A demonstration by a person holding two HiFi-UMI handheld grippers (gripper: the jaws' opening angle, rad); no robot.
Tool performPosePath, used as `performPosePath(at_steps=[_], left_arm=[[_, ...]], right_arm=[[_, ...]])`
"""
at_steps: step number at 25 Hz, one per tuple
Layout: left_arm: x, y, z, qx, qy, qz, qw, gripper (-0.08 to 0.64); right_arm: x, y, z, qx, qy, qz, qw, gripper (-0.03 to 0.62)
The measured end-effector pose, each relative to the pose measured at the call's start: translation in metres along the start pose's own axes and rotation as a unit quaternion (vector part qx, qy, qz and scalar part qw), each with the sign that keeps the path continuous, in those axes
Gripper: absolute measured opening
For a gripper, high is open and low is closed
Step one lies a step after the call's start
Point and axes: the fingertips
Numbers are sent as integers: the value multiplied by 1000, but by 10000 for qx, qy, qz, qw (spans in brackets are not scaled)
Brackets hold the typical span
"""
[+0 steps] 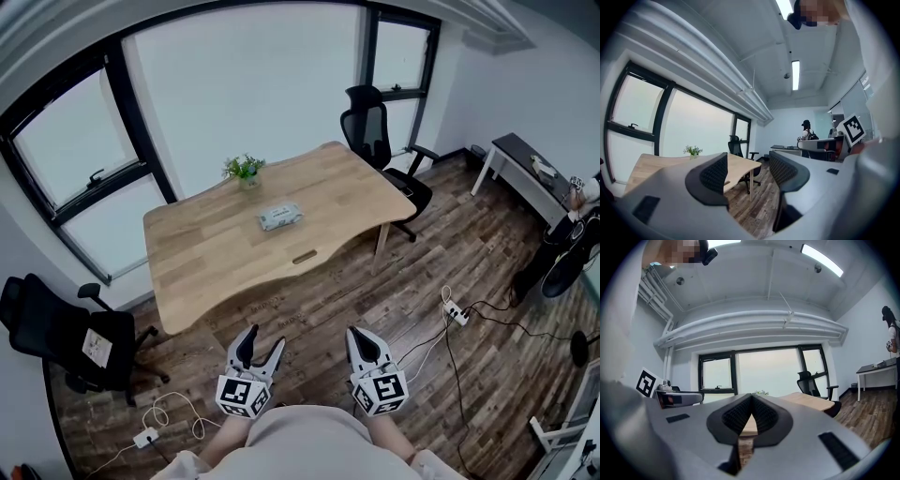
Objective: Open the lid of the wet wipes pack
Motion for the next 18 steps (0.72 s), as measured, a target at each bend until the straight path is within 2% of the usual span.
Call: performPosePath(at_steps=[9,18], left_arm=[[1,-5,1,-2,37,-137,9999,273],[-13,-14,-2,-22,71,-31,10000,272]], right_arm=[[5,-7,7,8,77,-48,10000,8],[6,-15,2,-8,31,-67,10000,8]])
Point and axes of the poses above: the fingertips, and each gripper's own axes: x backward along the fingers, y to its left, z out of its underside, and after that the axes turned 13 degrees about -x, right-handed
